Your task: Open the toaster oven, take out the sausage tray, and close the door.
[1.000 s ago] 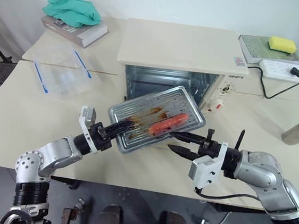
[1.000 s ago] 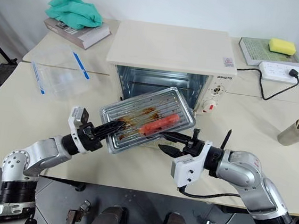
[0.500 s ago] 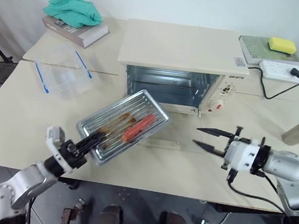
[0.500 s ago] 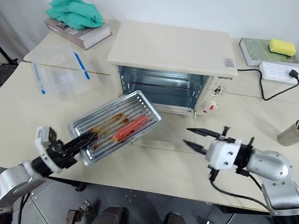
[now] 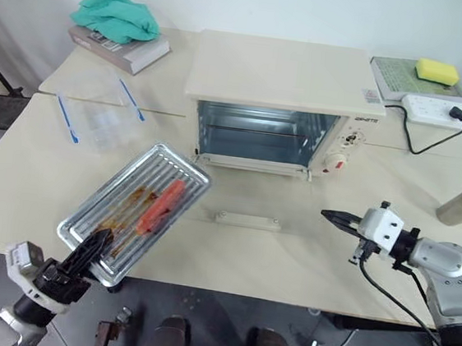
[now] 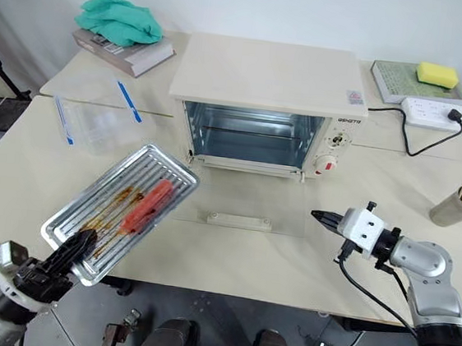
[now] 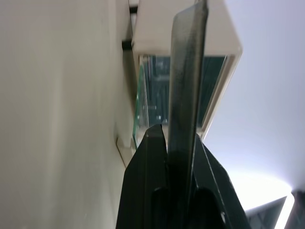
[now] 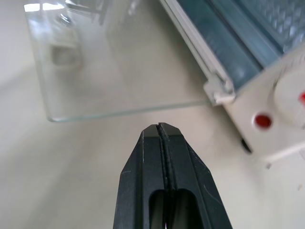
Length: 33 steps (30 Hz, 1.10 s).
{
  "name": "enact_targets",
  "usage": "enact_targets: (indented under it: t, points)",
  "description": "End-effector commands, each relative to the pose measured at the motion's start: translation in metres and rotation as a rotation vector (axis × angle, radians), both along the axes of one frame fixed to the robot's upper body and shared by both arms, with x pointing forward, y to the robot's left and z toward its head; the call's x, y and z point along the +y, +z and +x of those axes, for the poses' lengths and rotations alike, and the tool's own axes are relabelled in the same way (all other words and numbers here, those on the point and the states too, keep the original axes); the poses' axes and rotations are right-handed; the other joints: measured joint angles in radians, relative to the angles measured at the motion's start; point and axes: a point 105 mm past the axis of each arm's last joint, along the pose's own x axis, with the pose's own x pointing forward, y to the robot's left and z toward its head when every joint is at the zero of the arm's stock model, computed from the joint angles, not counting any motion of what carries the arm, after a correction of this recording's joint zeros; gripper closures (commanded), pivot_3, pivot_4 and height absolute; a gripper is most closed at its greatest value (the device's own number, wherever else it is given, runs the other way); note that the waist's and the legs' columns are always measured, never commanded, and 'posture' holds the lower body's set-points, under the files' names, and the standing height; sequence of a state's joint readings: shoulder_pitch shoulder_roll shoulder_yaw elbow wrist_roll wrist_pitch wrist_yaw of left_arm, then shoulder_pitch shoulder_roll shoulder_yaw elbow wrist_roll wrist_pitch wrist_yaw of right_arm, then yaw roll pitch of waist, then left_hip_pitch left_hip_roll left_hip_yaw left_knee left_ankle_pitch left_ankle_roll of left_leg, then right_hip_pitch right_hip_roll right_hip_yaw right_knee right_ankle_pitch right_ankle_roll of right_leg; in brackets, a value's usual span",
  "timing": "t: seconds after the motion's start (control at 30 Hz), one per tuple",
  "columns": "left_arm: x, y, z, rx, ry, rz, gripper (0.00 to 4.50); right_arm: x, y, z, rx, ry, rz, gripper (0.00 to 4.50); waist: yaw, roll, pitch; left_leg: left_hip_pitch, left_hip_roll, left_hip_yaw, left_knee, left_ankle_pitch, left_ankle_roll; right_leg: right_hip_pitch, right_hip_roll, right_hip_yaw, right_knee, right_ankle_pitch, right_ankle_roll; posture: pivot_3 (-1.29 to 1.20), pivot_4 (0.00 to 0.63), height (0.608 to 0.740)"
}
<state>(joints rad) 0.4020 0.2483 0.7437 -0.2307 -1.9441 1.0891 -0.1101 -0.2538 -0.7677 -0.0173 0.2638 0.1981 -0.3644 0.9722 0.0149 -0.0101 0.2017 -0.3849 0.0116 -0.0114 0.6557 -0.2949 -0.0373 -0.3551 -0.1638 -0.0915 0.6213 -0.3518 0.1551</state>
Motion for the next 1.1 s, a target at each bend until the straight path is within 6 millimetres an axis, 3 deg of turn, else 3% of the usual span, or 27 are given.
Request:
enact_targets:
  t: [0.03,0.17,0.3,0.53,0.77,0.93,1.1]
  points:
    - [0.016,0.009,-0.007,-0.049,0.142,-0.02,4.5,0.002,-0.003,0.007,0.034,-0.017,0.043,4.48,0.001,0.0,0.0,0.0,0.0,0.0,0.0,0.0,0.0,0.0,0.0,0.0,0.0,0.0,0.0,0.0,0.15,0.74]
    - [0.038,0.002,-0.015,-0.028,0.317,-0.064,4.5,0.02,-0.012,0.009,0.123,0.064,0.119,4.48,0.005,0.0,0.0,0.0,0.0,0.0,0.002,0.0,0.0,0.0,0.0,0.0,0.0,0.001,0.0,0.0,0.15,0.74]
    - [0.053,-0.002,-0.019,-0.027,0.396,-0.088,4.5,0.035,-0.002,0.003,0.126,0.167,0.184,4.48,0.006,0.0,0.0,0.0,0.0,0.0,0.002,0.0,0.001,0.0,0.0,0.0,0.0,0.001,0.0,0.0,0.15,0.74]
    - [0.065,-0.006,-0.021,-0.02,0.387,-0.093,4.5,0.043,0.041,-0.001,0.104,0.201,0.378,4.48,0.009,0.0,0.0,-0.001,0.0,0.0,0.003,-0.001,0.001,0.0,0.001,0.0,0.0,0.002,0.0,0.0,0.15,0.74]
    - [0.062,-0.002,-0.02,-0.033,0.308,-0.072,4.5,0.04,0.086,0.009,0.027,0.157,0.518,4.48,0.008,0.0,0.0,-0.002,0.001,0.001,0.003,-0.003,0.001,-0.001,0.001,0.001,-0.001,0.002,0.0,0.0,0.15,0.74]
    - [0.06,-0.004,-0.016,0.014,0.216,-0.041,4.5,0.039,0.104,0.018,-0.01,0.126,0.581,4.48,0.007,0.0,0.0,-0.002,0.001,0.002,0.003,-0.003,0.001,-0.002,0.002,0.002,-0.001,0.002,0.0,0.0,0.15,0.74]
    - [0.048,-0.004,-0.007,0.044,0.049,-0.016,4.5,0.031,0.109,0.019,-0.015,0.055,0.633,4.48,0.009,0.0,0.0,-0.002,0.001,0.003,0.003,-0.003,0.001,-0.003,0.002,0.003,-0.001,0.002,0.0,0.0,0.15,0.74]
